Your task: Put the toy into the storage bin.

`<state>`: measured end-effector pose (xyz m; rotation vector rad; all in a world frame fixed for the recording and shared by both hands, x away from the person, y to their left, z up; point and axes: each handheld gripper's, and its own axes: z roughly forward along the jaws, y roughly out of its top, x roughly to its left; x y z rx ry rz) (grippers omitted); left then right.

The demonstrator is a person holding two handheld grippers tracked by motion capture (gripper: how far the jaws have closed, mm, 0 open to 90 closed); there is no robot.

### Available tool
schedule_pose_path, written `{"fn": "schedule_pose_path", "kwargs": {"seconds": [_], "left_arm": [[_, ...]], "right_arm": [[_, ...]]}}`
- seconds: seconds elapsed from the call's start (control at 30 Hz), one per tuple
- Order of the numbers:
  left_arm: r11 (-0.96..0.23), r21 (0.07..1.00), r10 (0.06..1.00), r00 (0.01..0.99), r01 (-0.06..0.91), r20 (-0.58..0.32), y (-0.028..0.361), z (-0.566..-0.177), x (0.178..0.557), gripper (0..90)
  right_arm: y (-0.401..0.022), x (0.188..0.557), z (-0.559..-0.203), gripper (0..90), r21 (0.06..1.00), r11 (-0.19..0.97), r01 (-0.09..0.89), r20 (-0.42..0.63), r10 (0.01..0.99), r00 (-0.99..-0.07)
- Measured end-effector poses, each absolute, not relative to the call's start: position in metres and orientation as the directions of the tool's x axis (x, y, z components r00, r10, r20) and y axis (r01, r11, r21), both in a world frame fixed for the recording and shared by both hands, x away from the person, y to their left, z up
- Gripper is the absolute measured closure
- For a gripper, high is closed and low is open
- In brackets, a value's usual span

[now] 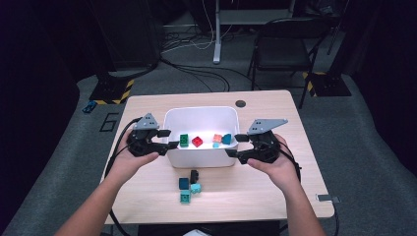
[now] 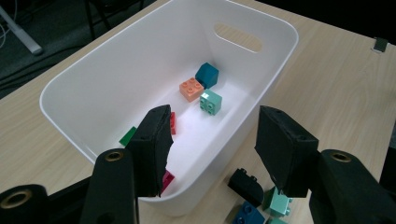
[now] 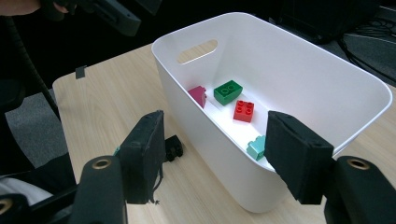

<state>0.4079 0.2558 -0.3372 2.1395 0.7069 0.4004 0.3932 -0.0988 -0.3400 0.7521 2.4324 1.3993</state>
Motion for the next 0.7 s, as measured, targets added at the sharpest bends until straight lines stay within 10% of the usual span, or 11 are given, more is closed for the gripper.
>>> {"fn": "schedule_pose_path", "kwargs": {"seconds": [0.7], "left_arm": [[-0.502,0.771,0.607,0.794,0.392,-0.008,0.264,-0.398,0.373,45.4]], "right_arm": [[-0.096,0.394,-0.342,37.4,0.852,0.417,0.317,0.049,0.539,-0.841]]}}
